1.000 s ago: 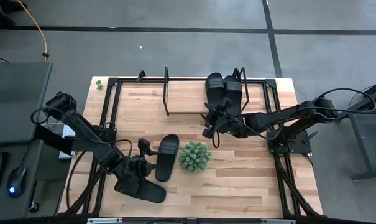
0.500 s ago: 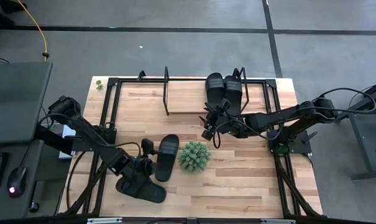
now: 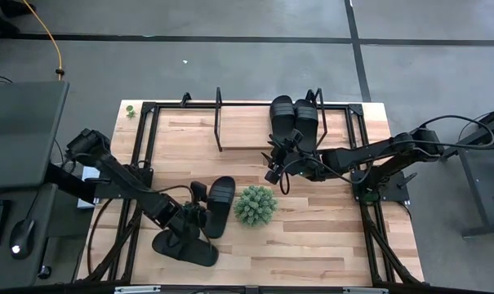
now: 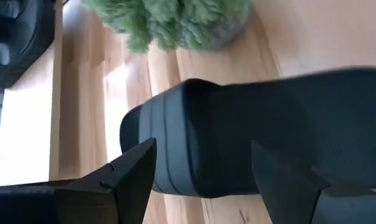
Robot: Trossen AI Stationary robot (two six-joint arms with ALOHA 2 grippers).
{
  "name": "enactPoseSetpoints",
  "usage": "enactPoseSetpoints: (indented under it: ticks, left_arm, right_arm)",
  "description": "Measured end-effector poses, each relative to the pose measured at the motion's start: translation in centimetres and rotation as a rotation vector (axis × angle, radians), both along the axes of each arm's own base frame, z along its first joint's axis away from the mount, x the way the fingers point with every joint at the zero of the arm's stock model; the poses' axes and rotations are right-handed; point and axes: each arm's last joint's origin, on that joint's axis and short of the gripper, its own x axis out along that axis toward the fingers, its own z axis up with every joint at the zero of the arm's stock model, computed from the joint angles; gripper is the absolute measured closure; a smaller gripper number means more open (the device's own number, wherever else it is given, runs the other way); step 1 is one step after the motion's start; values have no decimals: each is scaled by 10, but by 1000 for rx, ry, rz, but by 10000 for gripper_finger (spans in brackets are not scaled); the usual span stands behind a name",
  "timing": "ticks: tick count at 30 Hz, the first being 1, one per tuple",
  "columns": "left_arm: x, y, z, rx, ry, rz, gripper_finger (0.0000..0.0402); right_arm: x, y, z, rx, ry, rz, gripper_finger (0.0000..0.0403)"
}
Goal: Pick and place slides into the shelf
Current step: Put the top black slide on the shelf
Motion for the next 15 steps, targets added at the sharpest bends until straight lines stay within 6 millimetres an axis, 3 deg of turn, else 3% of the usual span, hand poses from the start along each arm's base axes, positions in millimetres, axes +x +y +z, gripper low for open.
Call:
enactPoseSetpoints:
  ticks: [6,15]
  left_arm:
    - [5,3,-11,71,42,-2,156]
    - [15,21,-12,41,30,81,156]
  right_arm:
    - [0,0,-1,6,8,11,219]
    - [0,1,-1,42,-4,28,219]
